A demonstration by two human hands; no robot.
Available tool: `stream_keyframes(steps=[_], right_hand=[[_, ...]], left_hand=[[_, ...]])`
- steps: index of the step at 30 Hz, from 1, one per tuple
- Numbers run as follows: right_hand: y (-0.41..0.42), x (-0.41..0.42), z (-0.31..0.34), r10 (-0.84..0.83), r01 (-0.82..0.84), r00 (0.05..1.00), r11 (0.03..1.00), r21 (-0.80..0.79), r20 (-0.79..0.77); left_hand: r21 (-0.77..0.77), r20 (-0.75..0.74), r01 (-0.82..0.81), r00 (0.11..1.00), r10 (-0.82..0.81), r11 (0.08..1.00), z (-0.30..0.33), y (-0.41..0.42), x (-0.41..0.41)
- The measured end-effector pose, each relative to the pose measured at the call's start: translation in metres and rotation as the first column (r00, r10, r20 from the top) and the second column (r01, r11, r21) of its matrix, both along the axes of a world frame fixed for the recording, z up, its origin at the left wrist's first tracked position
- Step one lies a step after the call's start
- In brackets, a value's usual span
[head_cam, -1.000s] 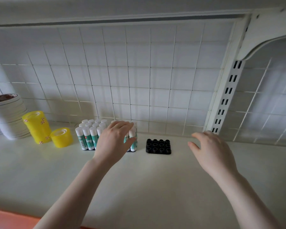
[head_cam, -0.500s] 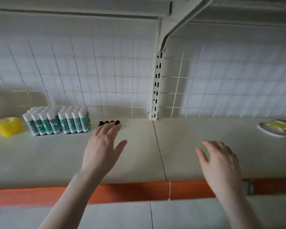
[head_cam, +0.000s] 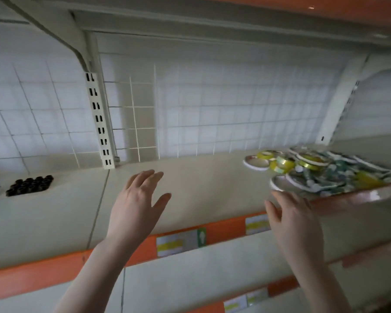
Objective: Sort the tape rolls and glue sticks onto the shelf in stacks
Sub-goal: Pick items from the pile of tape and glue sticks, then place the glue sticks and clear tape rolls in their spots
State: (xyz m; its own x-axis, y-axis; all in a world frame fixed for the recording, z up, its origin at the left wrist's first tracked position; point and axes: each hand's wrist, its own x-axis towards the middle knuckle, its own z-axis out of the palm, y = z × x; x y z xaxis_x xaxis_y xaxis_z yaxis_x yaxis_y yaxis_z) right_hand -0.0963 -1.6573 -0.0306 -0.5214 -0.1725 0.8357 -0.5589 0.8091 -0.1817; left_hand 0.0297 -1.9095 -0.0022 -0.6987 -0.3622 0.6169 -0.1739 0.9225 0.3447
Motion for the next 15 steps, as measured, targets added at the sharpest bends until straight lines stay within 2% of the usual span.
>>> stream_keyframes(steps=[6, 15], right_hand=[[0.093, -0.105, 0.002, 0.09, -0.091, 0.996, 0.996, -0.02, -0.021], [0.169, -0.212, 0.015, 0.149, -0.15, 0.988, 0.988, 0.018, 0.046]], left_hand=[[0.032, -0.011, 0.003, 1.0, -0.002, 0.999, -0.008, 0.106, -0.113], [0.066, 0.064, 0.034, 0.997, -0.038, 0.997, 0.007, 0.195, -0.211]])
